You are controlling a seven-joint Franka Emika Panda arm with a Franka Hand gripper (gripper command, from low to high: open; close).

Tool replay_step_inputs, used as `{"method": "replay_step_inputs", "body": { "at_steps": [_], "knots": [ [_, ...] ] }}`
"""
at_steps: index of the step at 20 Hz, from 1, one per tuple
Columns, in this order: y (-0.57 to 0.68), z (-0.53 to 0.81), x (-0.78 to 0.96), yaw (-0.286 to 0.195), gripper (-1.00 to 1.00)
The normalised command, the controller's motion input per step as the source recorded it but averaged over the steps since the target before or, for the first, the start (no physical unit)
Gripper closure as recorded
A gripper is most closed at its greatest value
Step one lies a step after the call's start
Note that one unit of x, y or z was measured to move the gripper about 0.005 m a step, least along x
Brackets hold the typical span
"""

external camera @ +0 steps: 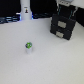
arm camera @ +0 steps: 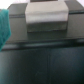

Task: Open the kcup holder, insert the kcup into the holder, and close the kcup holder

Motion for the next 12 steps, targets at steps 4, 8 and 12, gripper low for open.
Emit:
{"method": "replay_step_inputs", "body": {
  "at_steps": [4,8,12],
  "knots": [
    [0.11,-0.44,-0.17,-0.015,-1.00],
    [0.06,-0.48,-0.28,-0.011,-1.00],
    [0.04,-0.46,-0.33,-0.004,-1.00]
  ]
}}
